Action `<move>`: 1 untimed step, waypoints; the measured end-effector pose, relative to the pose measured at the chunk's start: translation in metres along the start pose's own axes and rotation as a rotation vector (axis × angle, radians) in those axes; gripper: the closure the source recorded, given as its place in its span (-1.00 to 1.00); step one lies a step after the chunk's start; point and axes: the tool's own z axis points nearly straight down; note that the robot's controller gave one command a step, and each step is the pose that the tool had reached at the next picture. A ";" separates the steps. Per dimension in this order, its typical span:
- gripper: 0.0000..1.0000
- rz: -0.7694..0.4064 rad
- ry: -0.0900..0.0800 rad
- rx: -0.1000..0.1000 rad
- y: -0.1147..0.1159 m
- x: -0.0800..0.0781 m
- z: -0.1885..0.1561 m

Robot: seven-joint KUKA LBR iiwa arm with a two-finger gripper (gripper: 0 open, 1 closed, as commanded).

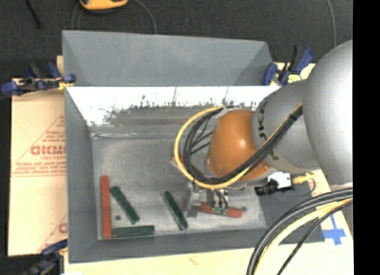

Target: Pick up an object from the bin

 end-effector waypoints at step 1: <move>-1.00 0.001 0.005 0.001 0.000 0.001 0.001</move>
Offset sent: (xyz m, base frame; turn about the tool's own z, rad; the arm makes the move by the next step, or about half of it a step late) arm 0.0000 0.0000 0.0000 0.0000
